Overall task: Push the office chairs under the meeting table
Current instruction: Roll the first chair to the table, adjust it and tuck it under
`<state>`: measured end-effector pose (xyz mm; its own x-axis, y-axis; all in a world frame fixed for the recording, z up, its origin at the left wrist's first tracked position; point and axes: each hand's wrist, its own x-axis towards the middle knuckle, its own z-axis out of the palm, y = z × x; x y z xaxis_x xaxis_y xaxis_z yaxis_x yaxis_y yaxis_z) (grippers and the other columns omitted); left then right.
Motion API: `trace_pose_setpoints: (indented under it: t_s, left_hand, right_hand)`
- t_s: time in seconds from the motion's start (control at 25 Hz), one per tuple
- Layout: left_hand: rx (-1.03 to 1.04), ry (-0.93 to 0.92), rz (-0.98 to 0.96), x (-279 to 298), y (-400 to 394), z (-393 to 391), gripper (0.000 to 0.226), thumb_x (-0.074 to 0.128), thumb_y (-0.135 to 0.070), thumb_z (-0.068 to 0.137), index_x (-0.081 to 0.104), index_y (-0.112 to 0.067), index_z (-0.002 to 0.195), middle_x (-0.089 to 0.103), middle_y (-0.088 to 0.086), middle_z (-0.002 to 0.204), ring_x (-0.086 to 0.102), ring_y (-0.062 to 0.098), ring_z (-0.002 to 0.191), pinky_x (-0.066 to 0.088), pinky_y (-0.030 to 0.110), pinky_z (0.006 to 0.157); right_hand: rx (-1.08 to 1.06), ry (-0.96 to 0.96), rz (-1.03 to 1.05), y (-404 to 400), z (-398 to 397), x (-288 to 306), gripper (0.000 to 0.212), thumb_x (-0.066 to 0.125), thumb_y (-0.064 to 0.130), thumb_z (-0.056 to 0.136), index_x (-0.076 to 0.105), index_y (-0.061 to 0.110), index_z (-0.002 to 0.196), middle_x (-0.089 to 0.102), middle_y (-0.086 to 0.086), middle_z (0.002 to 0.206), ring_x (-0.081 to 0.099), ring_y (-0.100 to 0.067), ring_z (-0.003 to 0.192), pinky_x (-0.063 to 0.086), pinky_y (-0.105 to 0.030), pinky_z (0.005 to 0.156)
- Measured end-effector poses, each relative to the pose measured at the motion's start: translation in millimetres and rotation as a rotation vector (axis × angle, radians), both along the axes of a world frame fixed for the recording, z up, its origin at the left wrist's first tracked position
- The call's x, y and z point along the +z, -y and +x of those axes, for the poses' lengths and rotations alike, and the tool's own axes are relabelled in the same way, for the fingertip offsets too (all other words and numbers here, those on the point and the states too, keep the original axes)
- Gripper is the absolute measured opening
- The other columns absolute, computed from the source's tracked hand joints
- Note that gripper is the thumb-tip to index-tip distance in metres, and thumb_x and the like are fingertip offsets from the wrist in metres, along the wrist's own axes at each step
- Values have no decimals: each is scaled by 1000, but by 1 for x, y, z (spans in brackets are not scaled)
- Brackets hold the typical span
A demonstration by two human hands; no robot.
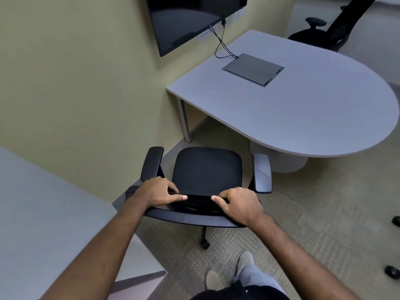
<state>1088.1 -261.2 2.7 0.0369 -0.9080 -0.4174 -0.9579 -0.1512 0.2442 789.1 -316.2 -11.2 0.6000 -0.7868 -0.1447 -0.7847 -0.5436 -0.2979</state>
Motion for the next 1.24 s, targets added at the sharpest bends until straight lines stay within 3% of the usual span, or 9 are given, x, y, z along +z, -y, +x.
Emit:
trace_pose_setpoints:
  t_s: [0.16, 0.24, 0.32, 0.36, 0.48, 0.68, 0.88, 1.08, 1.24]
  left_hand:
    - [25, -124, 48, 1, 5, -2, 87, 30, -108, 64, 78, -45, 100, 75, -22, 108, 66, 2, 99, 54, 36, 86]
    - [61, -168, 79, -1, 21, -11, 78, 32, -104, 71, 76, -46, 99, 74, -22, 106, 67, 3, 99, 53, 35, 86]
    - [51, -156, 110, -9, 45, -29, 72, 41, -94, 76, 74, -42, 114, 73, -18, 119, 66, 7, 110, 53, 39, 94]
    - [29, -137, 128, -15, 59, -40, 73, 44, -91, 77, 71, -40, 122, 70, -15, 126, 64, 11, 117, 52, 41, 99]
    - [-22, -103, 187, -38, 108, -78, 78, 47, -87, 80, 59, -37, 139, 63, -9, 141, 58, 17, 129, 48, 46, 106]
    - [-80, -19, 262, -85, 170, -120, 83, 51, -82, 85, 43, -34, 153, 48, -9, 157, 48, 17, 141, 43, 45, 105]
    - [-28, -14, 247, -128, 196, -136, 84, 52, -75, 90, 37, -28, 158, 41, -5, 163, 44, 20, 145, 42, 46, 109]
    - [23, -37, 298, -167, 205, -137, 82, 52, -71, 93, 36, -26, 159, 37, -5, 165, 40, 19, 148, 41, 47, 114]
    - [1, -103, 522, -192, 193, -138, 84, 51, -75, 92, 35, -28, 160, 35, -4, 167, 39, 19, 149, 38, 46, 118]
  right_hand:
    - [8, 85, 144, 6, -7, 5, 53, 40, 81, 94, 78, 47, 111, 77, 24, 105, 70, -3, 99, 57, -33, 81]
    - [-58, 195, 289, 17, -13, 5, 50, 39, 85, 91, 76, 51, 89, 73, 29, 85, 67, 1, 83, 52, -29, 70]
    - [-143, 319, 370, 35, -22, -1, 44, 45, 78, 95, 66, 49, 69, 64, 25, 67, 61, -1, 67, 43, -28, 62]
    - [-189, 359, 396, 46, -27, -7, 40, 50, 71, 97, 66, 47, 69, 65, 25, 68, 62, 0, 68, 45, -30, 64]
    - [-364, 407, 449, 87, -50, -40, 26, 62, 51, 99, 78, 32, 95, 77, 18, 93, 70, -2, 90, 58, -37, 86]
    - [-702, 445, 451, 150, -93, -106, 15, 67, 41, 98, 76, 29, 102, 78, 5, 103, 73, -17, 102, 58, -40, 92]
    - [-836, 434, 427, 193, -111, -153, 46, 72, 33, 97, 64, 9, 136, 63, -12, 137, 60, -29, 127, 50, -48, 108]
    - [-939, 516, 533, 226, -112, -196, 58, 74, 38, 95, 52, 9, 141, 62, -10, 136, 62, -28, 122, 52, -48, 103]
    - [-994, 643, 670, 247, -103, -217, 55, 71, 40, 99, 50, 11, 141, 64, -4, 128, 65, -21, 110, 53, -44, 98]
